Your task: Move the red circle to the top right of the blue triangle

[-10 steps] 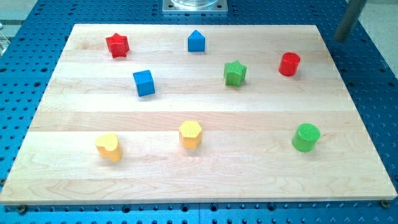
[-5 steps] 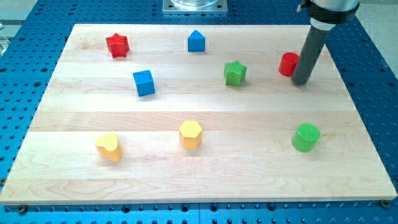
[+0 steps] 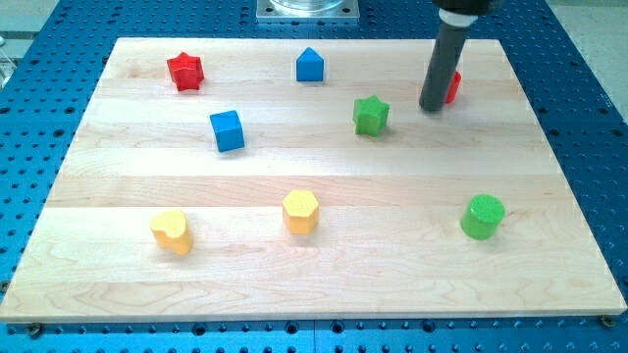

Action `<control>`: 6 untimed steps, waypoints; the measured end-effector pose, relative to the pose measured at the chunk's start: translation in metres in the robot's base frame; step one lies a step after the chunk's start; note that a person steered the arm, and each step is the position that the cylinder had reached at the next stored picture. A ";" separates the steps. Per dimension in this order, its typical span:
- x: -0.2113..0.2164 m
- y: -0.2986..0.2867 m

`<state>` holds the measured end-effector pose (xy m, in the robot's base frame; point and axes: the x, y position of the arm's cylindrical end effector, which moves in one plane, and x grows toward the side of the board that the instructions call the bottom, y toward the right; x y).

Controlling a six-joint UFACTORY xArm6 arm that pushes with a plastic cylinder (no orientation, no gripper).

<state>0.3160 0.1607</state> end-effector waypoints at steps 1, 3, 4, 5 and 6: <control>-0.007 0.003; -0.012 0.084; -0.015 0.027; -0.023 -0.013; -0.043 0.006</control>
